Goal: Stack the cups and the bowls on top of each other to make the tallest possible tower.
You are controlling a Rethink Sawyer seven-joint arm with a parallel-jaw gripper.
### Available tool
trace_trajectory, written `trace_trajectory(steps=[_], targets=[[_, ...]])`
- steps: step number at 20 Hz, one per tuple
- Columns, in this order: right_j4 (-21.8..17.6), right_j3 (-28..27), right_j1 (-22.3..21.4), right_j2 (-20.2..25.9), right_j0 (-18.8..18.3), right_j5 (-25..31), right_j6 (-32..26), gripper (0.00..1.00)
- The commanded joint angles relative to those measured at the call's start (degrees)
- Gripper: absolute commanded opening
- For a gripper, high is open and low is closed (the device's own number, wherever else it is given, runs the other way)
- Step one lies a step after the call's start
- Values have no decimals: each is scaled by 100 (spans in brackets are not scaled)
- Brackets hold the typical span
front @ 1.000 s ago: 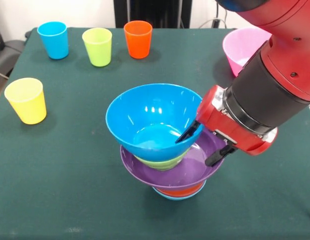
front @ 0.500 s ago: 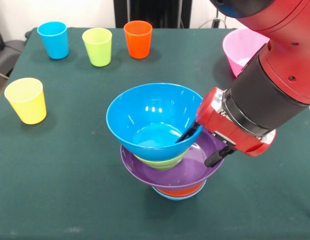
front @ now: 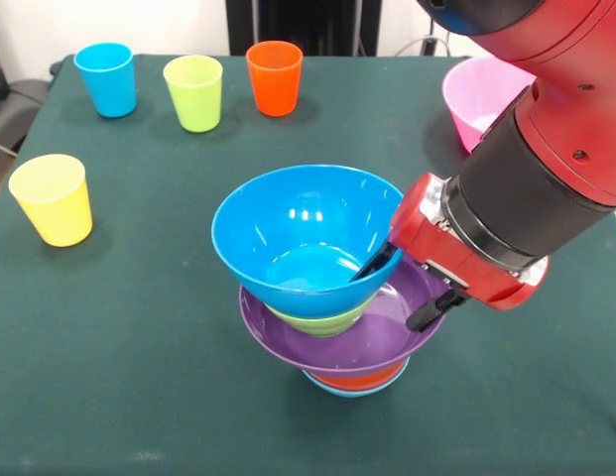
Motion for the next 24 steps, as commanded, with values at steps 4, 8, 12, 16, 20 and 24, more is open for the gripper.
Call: trace_trajectory(steps=[4,8,12,16,20,24], targets=[[105,240,-185,32,49,264,11,100],[226,336,-357,-44,53,451,-47,100],[332,384,-465,-111,57,578,-117,100],[514,538,-614,-249,52,671,-101,100],[553,459,-598,-284,46,756,-210,100],[585,402,-585,-341,62,771,-256,100]])
